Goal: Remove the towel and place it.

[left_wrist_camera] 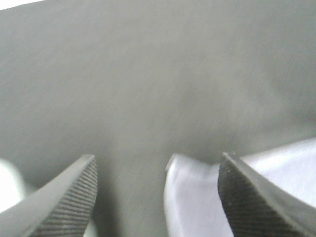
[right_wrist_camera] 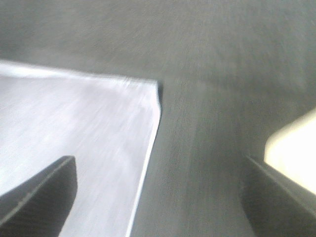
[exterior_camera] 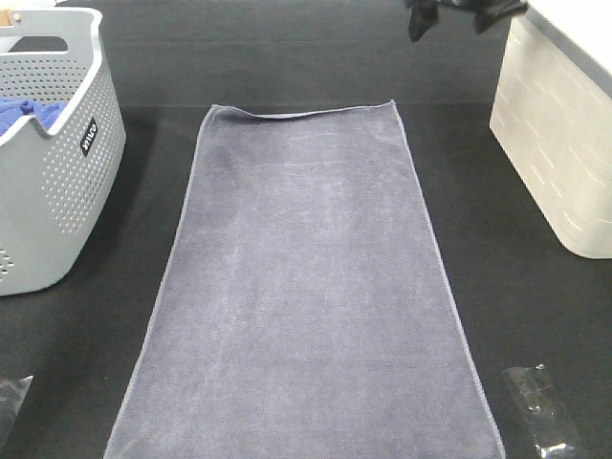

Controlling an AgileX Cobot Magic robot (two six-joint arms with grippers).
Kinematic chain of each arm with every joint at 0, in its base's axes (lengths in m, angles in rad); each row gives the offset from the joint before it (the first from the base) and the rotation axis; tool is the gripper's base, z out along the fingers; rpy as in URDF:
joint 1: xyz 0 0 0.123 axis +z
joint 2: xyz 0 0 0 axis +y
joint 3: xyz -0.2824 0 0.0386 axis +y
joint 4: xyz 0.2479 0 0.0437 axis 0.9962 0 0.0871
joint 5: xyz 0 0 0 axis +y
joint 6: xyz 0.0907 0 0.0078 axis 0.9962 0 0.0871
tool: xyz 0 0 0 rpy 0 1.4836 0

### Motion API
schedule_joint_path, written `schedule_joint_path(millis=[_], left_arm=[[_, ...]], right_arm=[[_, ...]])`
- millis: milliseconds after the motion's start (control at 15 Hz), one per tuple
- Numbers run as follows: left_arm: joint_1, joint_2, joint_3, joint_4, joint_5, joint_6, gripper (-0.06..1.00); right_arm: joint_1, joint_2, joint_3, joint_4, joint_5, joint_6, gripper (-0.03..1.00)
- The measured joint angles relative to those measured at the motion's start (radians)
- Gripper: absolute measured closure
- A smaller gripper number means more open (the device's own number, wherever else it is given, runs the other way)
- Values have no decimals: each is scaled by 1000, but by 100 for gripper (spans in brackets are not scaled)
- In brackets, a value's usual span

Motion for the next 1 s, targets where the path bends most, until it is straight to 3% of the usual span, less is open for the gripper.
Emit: schedule_joint_path(millis=[333, 600, 867, 933, 1000], left_arm=[[0, -169, 0, -16, 366, 30, 28], [-1, -299, 56, -80, 393, 99, 28], [-3, -539, 364, -99, 394, 133, 28], [-3, -539, 364, -99, 394, 133, 28], [-3, -624, 454, -99, 395, 133, 28]], right_arm=[[0, -163, 0, 34, 276, 0, 14], [0, -241, 0, 34, 298, 0, 14], [0, -425, 148, 31, 299, 0, 14], [0, -425, 148, 31, 299, 0, 14], [0, -487, 226, 30, 299, 0, 14]])
